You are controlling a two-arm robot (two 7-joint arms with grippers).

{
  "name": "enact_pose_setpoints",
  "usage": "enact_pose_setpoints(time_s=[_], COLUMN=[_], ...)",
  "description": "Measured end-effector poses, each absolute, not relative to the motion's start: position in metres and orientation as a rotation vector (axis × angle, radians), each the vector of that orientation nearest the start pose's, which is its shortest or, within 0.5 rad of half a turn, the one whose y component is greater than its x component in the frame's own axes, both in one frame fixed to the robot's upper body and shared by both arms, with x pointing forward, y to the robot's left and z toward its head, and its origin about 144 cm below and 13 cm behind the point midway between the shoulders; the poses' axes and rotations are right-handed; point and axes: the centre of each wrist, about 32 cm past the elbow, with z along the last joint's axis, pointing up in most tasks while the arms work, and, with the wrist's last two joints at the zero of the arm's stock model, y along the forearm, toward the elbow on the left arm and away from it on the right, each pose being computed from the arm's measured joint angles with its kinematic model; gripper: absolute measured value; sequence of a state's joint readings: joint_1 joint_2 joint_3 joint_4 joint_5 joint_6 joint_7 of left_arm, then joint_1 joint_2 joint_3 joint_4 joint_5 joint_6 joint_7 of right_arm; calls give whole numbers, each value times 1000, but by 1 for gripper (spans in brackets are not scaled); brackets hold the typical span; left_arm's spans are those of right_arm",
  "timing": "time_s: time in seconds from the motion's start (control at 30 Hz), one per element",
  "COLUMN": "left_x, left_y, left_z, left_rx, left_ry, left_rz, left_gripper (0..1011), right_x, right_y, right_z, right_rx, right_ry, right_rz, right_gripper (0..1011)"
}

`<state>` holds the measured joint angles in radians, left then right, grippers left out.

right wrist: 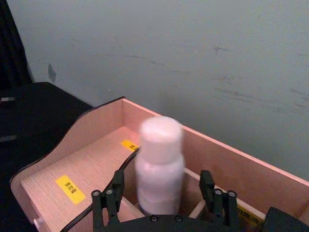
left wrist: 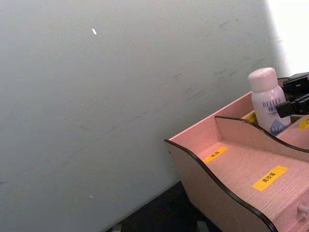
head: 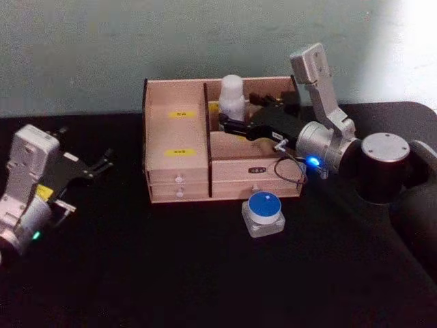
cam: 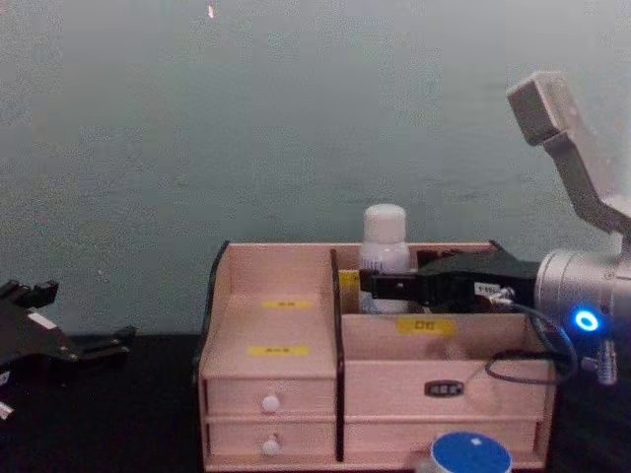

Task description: Pick up the facial cleanser and watermelon frost from the table and place them into the tiered storage box.

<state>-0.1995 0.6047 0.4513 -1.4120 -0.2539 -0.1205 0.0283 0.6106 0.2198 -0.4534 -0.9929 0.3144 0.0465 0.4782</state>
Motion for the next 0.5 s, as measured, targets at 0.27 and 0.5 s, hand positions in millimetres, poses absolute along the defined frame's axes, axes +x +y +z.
enact_pose_setpoints(time_s=[0.27, 0.5], left_x=[489, 489], left_y=[310, 310], left_z=[1140, 1140], left_rx=[304, 304], left_ry=[-285, -285], left_rz=[1248, 1248], left_gripper=[1001, 1001], right_x=[610, 607], right_y=[-214, -216], right_z=[1183, 1186], right_rx=[-164, -151], right_ry=[24, 17], right_rz=[-848, -849], right_gripper=[1000, 1000])
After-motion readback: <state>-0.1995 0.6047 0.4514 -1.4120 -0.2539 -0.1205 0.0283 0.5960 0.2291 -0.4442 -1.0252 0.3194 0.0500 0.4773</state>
